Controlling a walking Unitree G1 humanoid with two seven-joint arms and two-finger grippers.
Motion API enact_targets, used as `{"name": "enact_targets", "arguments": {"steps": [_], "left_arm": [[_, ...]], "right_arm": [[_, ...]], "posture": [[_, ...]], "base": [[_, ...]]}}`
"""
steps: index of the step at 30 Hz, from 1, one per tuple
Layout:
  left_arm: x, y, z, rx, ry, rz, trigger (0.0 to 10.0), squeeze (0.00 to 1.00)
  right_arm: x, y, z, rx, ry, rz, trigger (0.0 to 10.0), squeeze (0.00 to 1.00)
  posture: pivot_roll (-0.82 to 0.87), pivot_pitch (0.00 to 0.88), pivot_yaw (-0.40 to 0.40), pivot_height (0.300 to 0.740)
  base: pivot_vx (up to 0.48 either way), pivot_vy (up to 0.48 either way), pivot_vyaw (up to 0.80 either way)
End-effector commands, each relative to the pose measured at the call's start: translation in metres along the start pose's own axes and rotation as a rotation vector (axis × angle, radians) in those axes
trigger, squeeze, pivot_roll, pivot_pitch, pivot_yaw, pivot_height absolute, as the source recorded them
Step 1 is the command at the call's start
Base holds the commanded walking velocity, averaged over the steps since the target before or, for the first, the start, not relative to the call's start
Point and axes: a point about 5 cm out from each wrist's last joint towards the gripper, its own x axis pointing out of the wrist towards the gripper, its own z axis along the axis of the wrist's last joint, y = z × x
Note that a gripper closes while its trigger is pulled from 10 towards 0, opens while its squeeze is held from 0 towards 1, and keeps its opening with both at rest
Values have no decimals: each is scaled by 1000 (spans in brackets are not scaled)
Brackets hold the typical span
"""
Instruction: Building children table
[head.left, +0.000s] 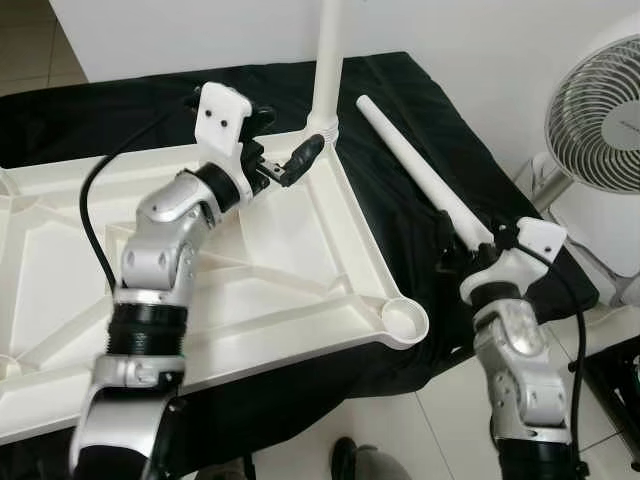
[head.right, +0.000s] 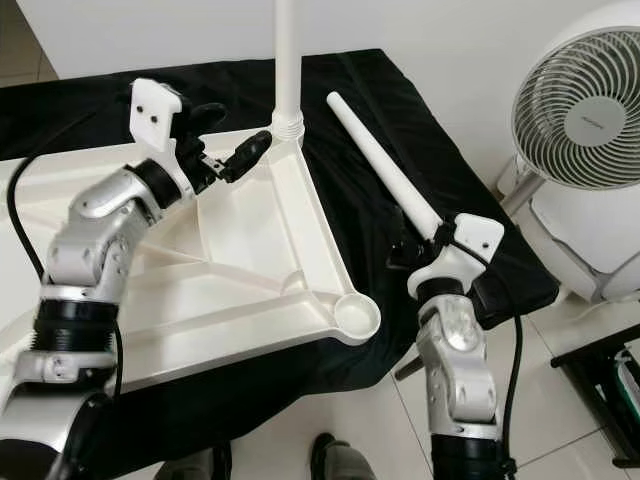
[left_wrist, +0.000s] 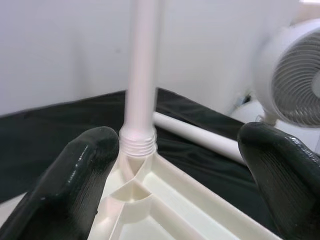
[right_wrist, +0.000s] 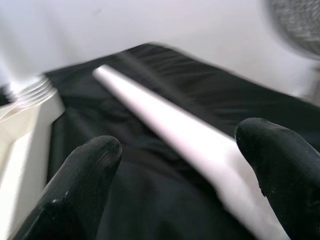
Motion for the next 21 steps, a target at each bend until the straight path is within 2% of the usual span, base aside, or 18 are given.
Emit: {"name": "enact_targets", "arguments": {"steps": [1, 4, 6, 8, 10, 12, 14, 17, 19, 20, 21], "left_arm": [[-9, 1, -5, -36, 0, 89, 10000, 0], [-16, -1, -9, -57, -3, 140, 10000, 0], [-21, -5, -15, -46, 38, 194, 10000, 0], [-25, -10, -21, -88, 67, 164, 10000, 0], [-27, -12, -21, -50, 70, 147, 10000, 0], [-29, -17, -21, -45, 58, 116, 10000, 0], [-31, -20, -24, -52, 77, 105, 10000, 0], [-33, -28, -32, -80, 109, 82, 10000, 0], [-33, -31, -31, -93, 98, 84, 10000, 0], [-33, -31, -31, -93, 98, 84, 10000, 0], [-30, -34, -28, -46, 92, 82, 10000, 0]], "right_arm": [[-8, -7, 1, -3, -20, -58, 10000, 0], [-11, -4, 0, -13, -22, -64, 10000, 0], [-5, -4, 2, -44, -24, -90, 10000, 0], [2, -6, 4, -57, -5, -116, 10000, 0], [5, -7, 5, -67, -8, -116, 10000, 0], [4, -7, 6, -57, -34, -120, 10000, 0], [1, -5, 6, -44, -41, -110, 10000, 0], [-13, -4, -1, 10, -36, -102, 10000, 0], [-18, -5, -3, 30, -25, -114, 10000, 0], [-18, -5, -3, 30, -25, -114, 10000, 0], [-30, -7, -8, 46, -4, -133, 10000, 0]], "posture": [[51, 204, -45, 740], [50, 202, -46, 740], [47, 202, -54, 740], [44, 201, -62, 740], [41, 202, -68, 740], [37, 203, -82, 740], [20, 207, -85, 740], [16, 210, -81, 740], [16, 210, -81, 740], [16, 210, -81, 740], [24, 216, -69, 740]], "base": [[0, 0, 0], [0, 0, 0], [0, 0, 0], [0, 0, 0], [0, 0, 0], [0, 0, 0], [0, 0, 0], [0, 0, 0], [0, 0, 0], [0, 0, 0], [0, 0, 0]]}}
